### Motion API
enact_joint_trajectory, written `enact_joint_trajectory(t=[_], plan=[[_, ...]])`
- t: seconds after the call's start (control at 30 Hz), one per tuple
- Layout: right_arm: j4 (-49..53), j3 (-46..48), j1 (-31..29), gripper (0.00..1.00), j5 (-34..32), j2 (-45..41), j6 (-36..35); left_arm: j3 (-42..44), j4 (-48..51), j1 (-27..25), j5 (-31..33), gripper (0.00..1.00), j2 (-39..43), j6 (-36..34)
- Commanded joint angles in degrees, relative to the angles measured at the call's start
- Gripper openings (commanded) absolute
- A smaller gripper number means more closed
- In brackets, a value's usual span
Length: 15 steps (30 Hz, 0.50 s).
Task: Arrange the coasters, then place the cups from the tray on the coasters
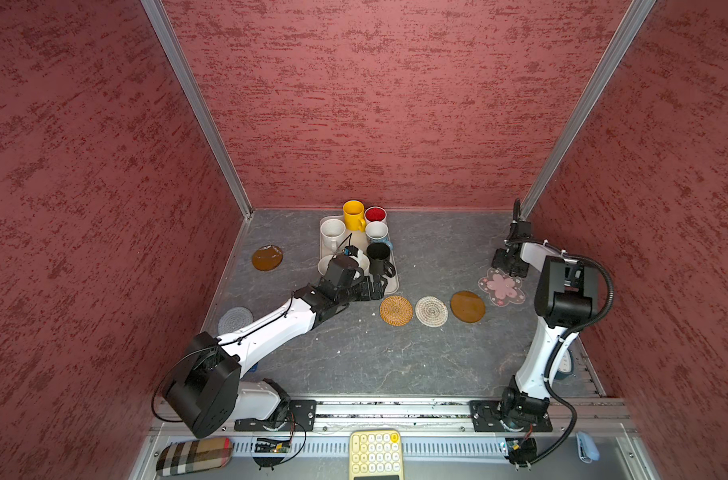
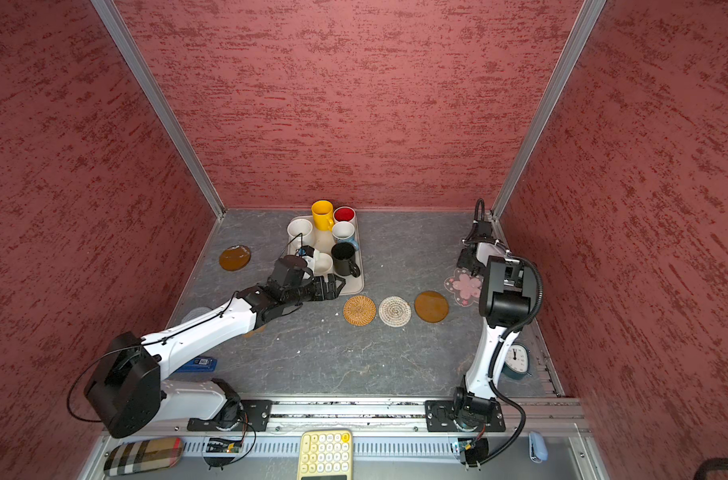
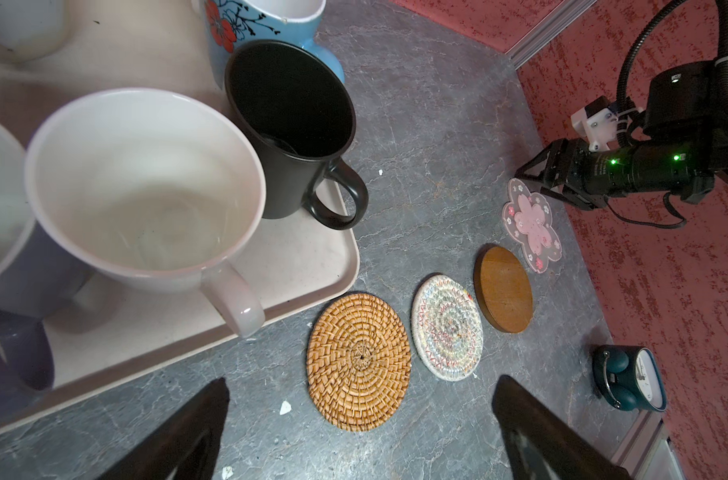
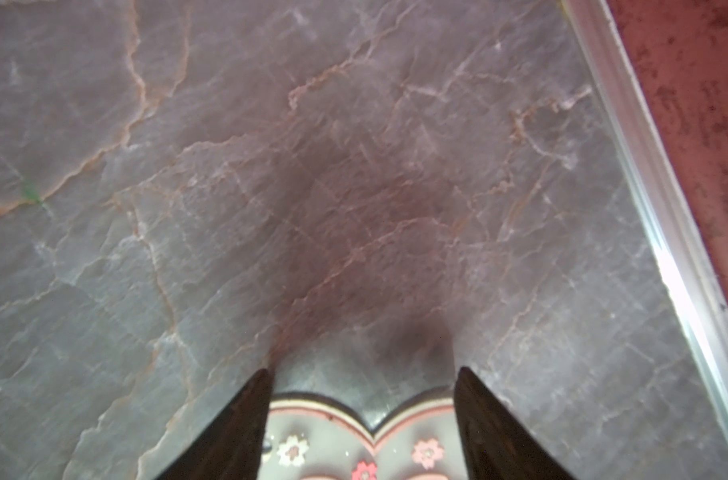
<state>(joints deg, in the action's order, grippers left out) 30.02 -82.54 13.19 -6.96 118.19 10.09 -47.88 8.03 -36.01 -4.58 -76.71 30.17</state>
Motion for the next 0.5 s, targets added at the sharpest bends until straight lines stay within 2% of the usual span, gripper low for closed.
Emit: enact_joint_trajectory(t=[0.0,0.3,0.47], plan=[[0.0,-0.1,-0.4,0.77,0.4,-3.5,-0.9,0.4,-0.5,-0.1,0.8,0.99,0.9,-0.1],[-4.0,4.0,-3.3,0.76,2.4,-3.4,-3.6,0.2,-0.4,-0.3,0.9,1.00,0.0,-0.3],[-4.0,4.2,-4.9,0.80,2.5,-1.8,-5.1,0.4,-0.3,-0.2,0.8,1.00,0.1,-0.6]])
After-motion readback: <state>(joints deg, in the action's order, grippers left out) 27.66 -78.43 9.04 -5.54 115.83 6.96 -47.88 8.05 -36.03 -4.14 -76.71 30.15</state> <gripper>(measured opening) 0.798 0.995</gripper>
